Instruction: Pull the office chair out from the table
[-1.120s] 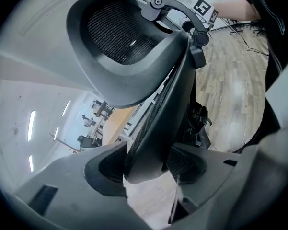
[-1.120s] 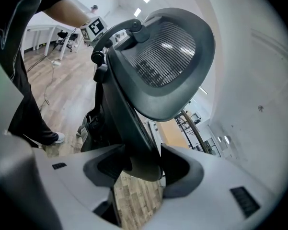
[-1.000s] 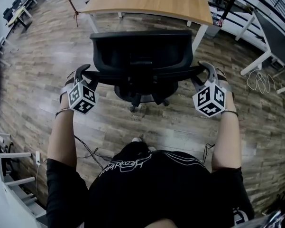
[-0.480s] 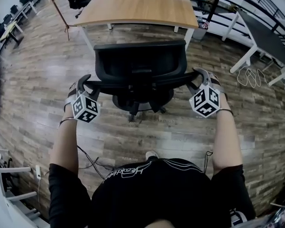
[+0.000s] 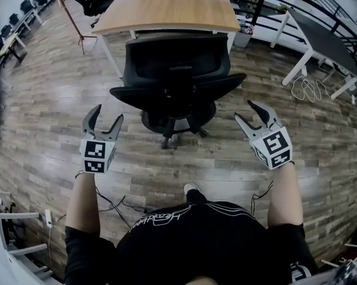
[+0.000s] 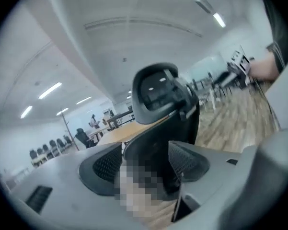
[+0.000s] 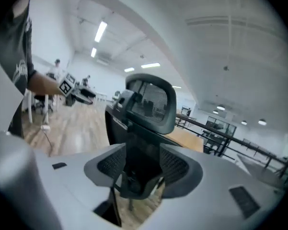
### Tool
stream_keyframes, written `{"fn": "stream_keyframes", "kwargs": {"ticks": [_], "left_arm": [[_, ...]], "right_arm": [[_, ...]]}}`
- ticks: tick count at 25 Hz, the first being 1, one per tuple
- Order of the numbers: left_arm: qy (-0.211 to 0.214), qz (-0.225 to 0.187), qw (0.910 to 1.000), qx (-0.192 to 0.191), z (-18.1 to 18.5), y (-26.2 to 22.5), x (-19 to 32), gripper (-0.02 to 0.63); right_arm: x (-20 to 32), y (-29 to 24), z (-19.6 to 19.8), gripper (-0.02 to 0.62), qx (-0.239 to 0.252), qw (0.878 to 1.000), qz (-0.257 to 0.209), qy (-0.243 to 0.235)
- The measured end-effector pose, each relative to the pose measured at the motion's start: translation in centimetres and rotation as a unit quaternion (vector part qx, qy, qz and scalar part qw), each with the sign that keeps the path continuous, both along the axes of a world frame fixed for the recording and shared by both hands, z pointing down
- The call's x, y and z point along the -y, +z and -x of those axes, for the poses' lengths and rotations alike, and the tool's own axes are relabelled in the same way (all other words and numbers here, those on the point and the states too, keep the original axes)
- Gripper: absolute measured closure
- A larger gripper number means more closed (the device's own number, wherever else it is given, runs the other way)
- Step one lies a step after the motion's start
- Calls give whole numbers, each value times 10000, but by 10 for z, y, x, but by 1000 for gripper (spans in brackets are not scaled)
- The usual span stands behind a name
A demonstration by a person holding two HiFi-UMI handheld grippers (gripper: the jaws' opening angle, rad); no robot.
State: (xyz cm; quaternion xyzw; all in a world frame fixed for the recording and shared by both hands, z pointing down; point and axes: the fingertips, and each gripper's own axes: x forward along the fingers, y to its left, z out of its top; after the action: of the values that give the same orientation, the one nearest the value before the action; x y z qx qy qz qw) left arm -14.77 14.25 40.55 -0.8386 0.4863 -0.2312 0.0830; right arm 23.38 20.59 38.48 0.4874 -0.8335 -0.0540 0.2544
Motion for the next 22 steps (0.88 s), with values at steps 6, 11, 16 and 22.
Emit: {"fn": "stream_keyframes", "kwargs": {"ticks": [6, 11, 16, 22], "left_arm": [[670, 466, 9618, -2613, -54, -51, -100, 326], [1733, 1223, 8993, -3824, -107, -87, -186, 539], [2472, 1261, 8829, -3787, -136, -103, -250, 598], [2719, 1344, 8934, -3314, -151, -85, -287, 600]], "right_arm": [[-100, -41, 63, 501, 2297, 9701, 252, -743], [-170, -57, 112, 548, 2881, 9478, 420, -1298], [-217, -61, 140, 555, 3566, 9175, 780, -1581], [-251, -57, 155, 555, 3667, 9099, 887, -1727]]}}
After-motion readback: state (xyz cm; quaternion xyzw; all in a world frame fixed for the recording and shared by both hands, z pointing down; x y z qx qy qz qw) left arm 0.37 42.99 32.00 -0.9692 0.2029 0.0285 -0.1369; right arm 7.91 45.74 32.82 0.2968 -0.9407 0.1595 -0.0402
